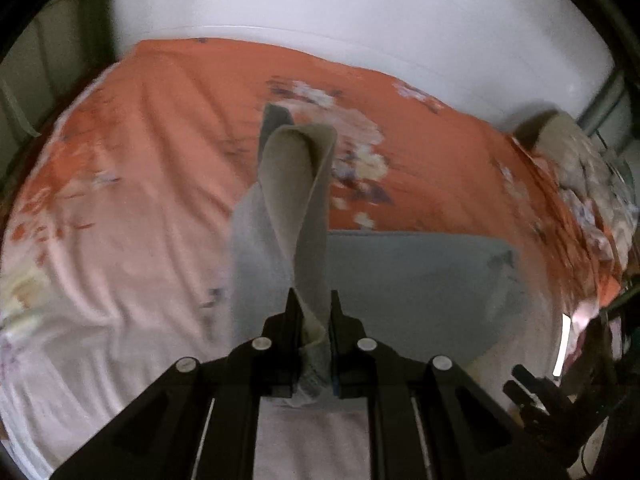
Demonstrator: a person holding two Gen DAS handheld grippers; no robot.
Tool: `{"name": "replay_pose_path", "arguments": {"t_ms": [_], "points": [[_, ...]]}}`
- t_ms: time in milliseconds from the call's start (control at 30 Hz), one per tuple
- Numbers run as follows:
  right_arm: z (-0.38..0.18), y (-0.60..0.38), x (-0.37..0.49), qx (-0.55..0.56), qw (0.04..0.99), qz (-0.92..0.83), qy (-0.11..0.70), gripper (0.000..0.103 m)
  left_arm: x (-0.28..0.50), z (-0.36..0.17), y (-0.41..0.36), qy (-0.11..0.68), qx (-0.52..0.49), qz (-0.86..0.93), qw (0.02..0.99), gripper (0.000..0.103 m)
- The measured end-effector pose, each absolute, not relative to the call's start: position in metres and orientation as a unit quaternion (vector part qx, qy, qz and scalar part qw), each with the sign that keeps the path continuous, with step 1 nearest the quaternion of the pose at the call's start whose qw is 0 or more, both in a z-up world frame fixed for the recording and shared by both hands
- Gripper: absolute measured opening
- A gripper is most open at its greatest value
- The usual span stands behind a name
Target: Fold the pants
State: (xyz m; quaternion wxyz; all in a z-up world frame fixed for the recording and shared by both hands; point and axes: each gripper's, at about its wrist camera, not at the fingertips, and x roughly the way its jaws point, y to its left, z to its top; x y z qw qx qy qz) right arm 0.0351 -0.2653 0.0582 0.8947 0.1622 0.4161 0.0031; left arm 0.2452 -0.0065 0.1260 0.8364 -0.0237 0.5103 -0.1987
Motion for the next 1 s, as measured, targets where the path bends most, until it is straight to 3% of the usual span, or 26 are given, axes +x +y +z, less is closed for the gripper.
{"name": "replay_pose_path", "arguments": {"t_ms": [500,700,867,1000], "points": [[0.044,-0.279,0.033,0.178,0.885,-0.007,0.431,0.043,0.234,0.052,-0.125,0.561,0.023,-0.242,0.791,0.016],[0.038,-0.275,0.037,0.175,0.880,-0.007,0.442,0.043,0.217,0.048,-0.121,0.553,0.025,-0.243,0.797,0.038],[0.037,-0.270,0.045,0.171,0.875,-0.004,0.453,0.043,0.187,0.067,-0.095,0.502,0.050,-0.218,0.836,0.068],[0.043,-0.265,0.056,0.165,0.875,-0.023,0.455,0.043,0.171,0.064,-0.061,0.492,0.056,-0.174,0.852,0.071]]}}
